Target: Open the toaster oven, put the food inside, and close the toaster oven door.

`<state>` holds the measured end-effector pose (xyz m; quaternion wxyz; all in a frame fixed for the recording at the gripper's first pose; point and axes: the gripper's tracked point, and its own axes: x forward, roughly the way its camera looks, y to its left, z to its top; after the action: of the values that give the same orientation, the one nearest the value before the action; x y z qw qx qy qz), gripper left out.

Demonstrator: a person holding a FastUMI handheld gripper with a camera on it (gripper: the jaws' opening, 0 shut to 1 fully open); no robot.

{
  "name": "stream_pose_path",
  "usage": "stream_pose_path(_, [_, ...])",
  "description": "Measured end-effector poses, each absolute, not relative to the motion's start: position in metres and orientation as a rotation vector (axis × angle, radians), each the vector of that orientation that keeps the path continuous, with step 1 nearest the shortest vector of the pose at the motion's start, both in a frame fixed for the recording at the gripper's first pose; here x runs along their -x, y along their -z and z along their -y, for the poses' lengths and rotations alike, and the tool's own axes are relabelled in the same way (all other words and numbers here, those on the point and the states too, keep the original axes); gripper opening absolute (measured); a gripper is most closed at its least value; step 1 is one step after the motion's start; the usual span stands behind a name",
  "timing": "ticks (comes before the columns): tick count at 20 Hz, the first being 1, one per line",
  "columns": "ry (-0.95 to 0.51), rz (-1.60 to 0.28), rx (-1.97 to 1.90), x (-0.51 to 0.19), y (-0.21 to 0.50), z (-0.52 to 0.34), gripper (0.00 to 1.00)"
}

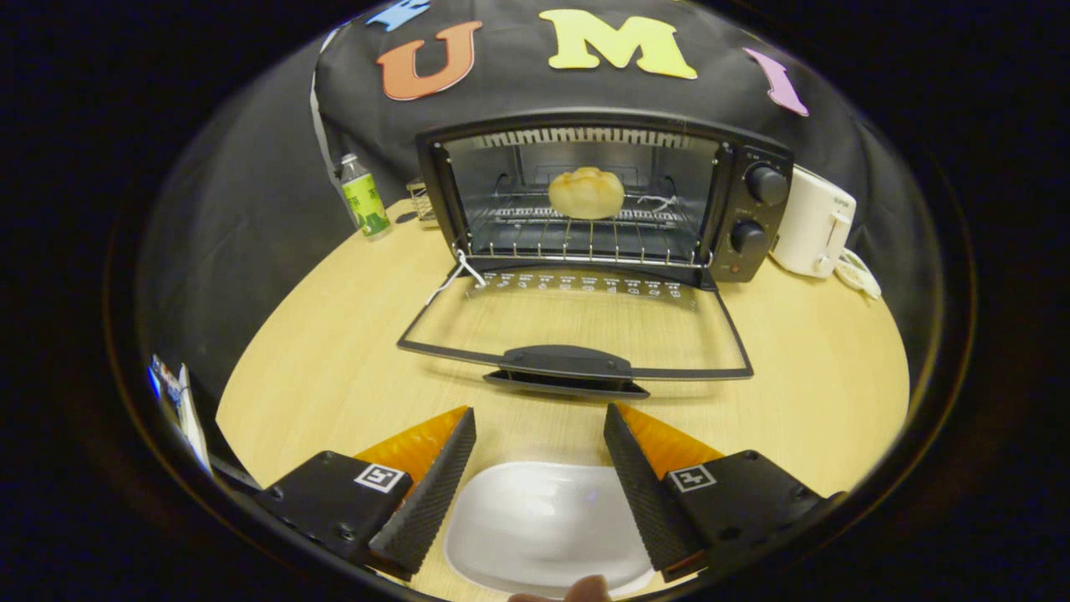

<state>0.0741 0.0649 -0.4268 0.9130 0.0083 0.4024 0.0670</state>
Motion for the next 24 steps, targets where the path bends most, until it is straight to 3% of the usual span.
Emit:
stream_pose_path(14, [-0.037,-0.781,0.109,-0.091,0.424,-0.062,1.0])
stream_pose_path(24, [0.012,-0.539,0.075,-0.1,0.358,-0.066,1.0])
